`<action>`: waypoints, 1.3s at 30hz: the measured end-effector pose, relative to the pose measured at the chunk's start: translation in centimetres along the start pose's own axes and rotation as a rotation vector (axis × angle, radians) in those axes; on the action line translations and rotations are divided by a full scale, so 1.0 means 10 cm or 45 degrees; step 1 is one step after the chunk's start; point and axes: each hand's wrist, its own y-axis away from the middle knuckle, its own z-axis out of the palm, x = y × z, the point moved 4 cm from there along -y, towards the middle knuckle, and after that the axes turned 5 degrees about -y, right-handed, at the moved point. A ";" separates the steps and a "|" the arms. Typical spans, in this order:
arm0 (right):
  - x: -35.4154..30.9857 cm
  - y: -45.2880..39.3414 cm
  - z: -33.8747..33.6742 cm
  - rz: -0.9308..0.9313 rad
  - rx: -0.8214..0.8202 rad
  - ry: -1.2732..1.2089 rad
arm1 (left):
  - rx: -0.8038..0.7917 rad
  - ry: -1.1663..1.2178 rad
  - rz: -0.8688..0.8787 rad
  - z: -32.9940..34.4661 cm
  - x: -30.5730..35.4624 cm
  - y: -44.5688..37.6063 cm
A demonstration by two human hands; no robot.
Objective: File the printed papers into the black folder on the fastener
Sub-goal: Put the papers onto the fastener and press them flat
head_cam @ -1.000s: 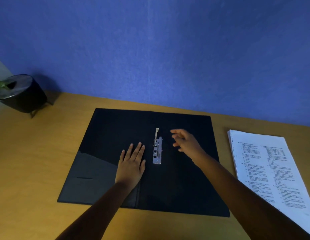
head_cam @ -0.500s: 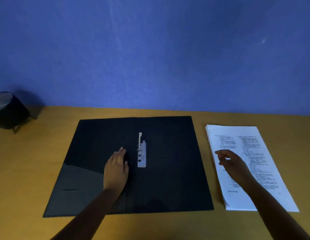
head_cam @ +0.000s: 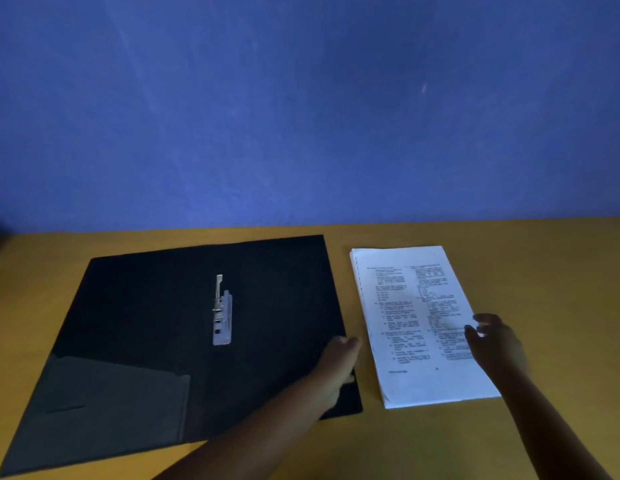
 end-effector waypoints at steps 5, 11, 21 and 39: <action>0.33 0.04 -0.07 0.156 -0.084 0.233 | 0.030 -0.041 -0.120 0.38 -0.06 -0.06; 0.50 -0.04 -0.06 0.140 -0.140 0.240 | 0.022 -0.021 -0.121 0.56 -0.08 -0.12; 0.52 -0.23 -0.03 0.143 -0.314 0.308 | 0.053 0.038 -0.161 0.59 -0.10 -0.14; 0.47 -0.32 -0.07 0.375 -0.529 -0.078 | -0.041 0.087 -0.110 0.58 -0.18 -0.12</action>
